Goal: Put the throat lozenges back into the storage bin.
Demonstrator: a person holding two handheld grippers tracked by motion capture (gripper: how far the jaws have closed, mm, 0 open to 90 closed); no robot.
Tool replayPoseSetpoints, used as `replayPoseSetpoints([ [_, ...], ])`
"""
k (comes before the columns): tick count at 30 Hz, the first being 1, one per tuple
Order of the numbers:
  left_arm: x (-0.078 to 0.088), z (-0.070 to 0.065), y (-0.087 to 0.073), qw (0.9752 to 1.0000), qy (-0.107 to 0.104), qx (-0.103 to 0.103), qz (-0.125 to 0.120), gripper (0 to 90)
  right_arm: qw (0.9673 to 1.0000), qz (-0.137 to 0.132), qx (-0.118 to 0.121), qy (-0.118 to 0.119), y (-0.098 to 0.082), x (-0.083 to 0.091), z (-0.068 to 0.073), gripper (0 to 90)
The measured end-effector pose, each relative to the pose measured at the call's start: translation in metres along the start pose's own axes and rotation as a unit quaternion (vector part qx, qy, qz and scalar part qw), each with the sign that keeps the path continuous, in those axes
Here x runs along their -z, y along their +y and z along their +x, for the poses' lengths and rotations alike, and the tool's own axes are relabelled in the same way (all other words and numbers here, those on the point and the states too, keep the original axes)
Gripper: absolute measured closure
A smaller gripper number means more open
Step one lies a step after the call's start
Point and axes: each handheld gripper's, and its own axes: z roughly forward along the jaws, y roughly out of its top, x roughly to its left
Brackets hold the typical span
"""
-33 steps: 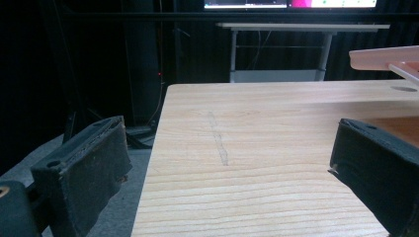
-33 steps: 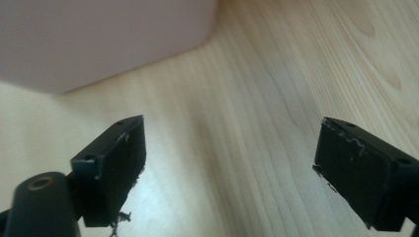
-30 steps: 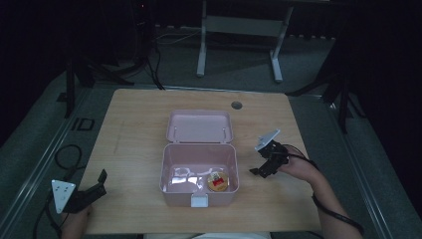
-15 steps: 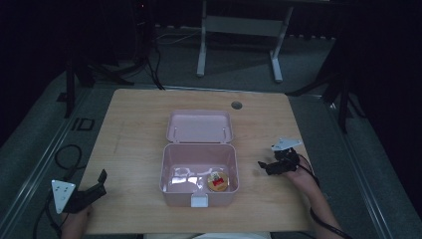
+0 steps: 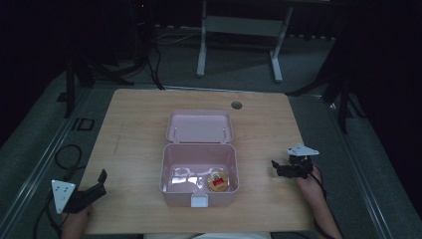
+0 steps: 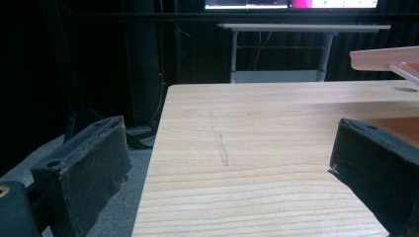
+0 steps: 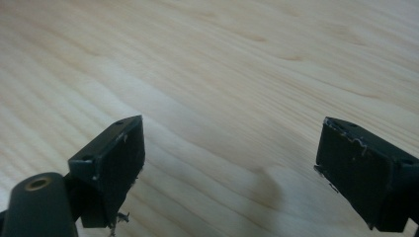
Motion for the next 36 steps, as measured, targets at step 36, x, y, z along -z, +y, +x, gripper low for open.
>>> replayPoseSetpoints([
  [36, 0.001, 0.0, 0.0, 1.0, 0.002, 0.003, -0.004, 2.4, 0.9696, 0.001, -0.15, -0.193, -0.028, 0.018, -0.028, 11.3],
])
